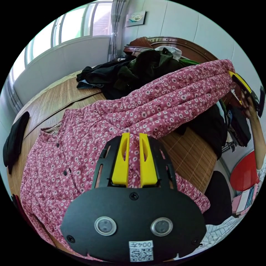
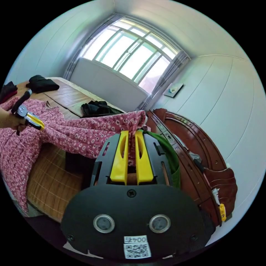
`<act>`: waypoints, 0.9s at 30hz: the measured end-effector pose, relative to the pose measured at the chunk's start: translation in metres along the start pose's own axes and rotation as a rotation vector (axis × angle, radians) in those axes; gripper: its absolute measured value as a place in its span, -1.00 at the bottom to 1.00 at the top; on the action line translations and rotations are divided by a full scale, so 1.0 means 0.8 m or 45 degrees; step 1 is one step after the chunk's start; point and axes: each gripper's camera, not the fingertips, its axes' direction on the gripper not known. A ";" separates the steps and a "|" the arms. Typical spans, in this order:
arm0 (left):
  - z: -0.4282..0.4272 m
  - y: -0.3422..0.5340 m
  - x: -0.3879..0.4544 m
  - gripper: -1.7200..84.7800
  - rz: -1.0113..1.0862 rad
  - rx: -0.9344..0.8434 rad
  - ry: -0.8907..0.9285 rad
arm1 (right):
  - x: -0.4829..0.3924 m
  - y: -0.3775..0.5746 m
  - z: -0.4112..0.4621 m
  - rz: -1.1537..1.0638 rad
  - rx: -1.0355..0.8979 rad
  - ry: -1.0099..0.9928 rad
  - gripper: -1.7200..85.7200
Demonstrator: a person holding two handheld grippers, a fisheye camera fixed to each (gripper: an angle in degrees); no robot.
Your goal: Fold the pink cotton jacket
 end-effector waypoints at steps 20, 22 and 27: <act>-0.045 0.019 -0.018 -0.95 -0.338 0.134 -0.069 | -0.177 0.035 0.040 0.674 -0.283 -1.324 -0.88; -0.068 0.046 -0.041 -0.94 -0.347 0.100 -0.209 | -0.240 0.019 0.057 0.592 -0.406 -1.363 -0.85; -0.137 0.141 -0.160 -0.95 -0.604 0.002 -0.642 | -0.329 -0.017 0.122 0.558 -0.645 -1.240 -0.86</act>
